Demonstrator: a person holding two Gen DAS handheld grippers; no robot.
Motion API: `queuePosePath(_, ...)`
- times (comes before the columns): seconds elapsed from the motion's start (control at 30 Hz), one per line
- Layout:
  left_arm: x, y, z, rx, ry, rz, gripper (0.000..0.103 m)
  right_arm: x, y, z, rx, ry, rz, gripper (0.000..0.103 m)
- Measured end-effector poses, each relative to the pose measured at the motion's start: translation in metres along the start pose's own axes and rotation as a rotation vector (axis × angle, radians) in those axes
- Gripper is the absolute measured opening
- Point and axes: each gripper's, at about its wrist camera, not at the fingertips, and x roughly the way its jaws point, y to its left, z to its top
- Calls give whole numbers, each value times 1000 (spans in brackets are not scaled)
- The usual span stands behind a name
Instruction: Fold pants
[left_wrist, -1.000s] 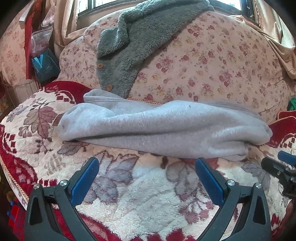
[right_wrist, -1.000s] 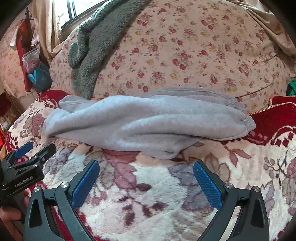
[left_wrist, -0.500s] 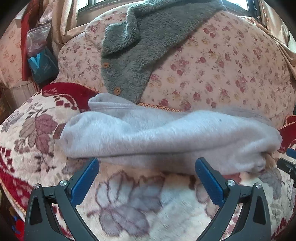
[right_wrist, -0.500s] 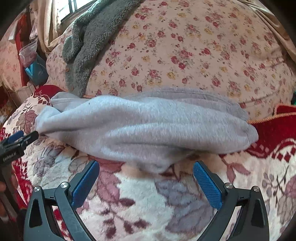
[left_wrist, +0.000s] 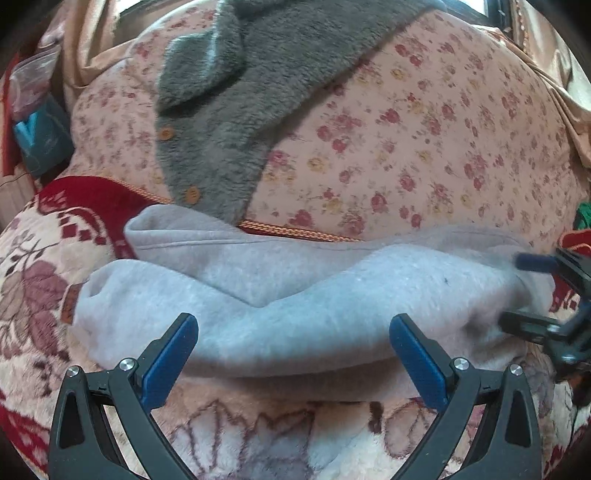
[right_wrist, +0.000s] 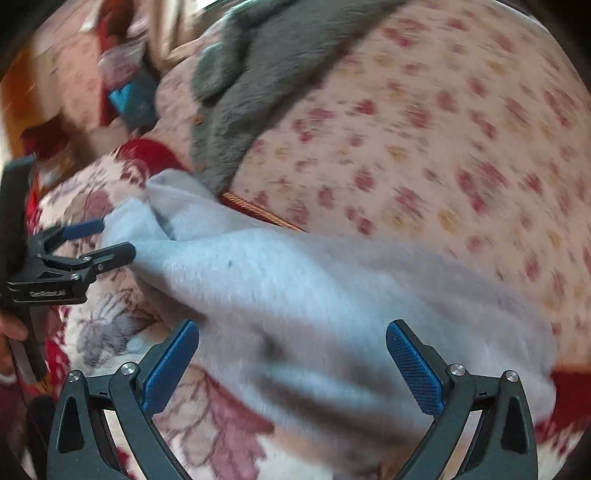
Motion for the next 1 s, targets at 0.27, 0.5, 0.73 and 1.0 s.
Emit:
queuePosePath(0.27,16,7,-5,9,37,15,103,37,0,-3,-58,100,46,33)
queuePosePath(0.5,0,9,-7,-32,7,-33,103,-3,36,-35,-129,38,7,21)
queuePosePath(0.73,-32,-9,-21,65,-31,-129,103,-27,77,-90,-206,-7,-84,21)
queuePosePath(1.0,-38,-9,-60,62,36,-157,103,-31,96,-142,-206,28,-115,22)
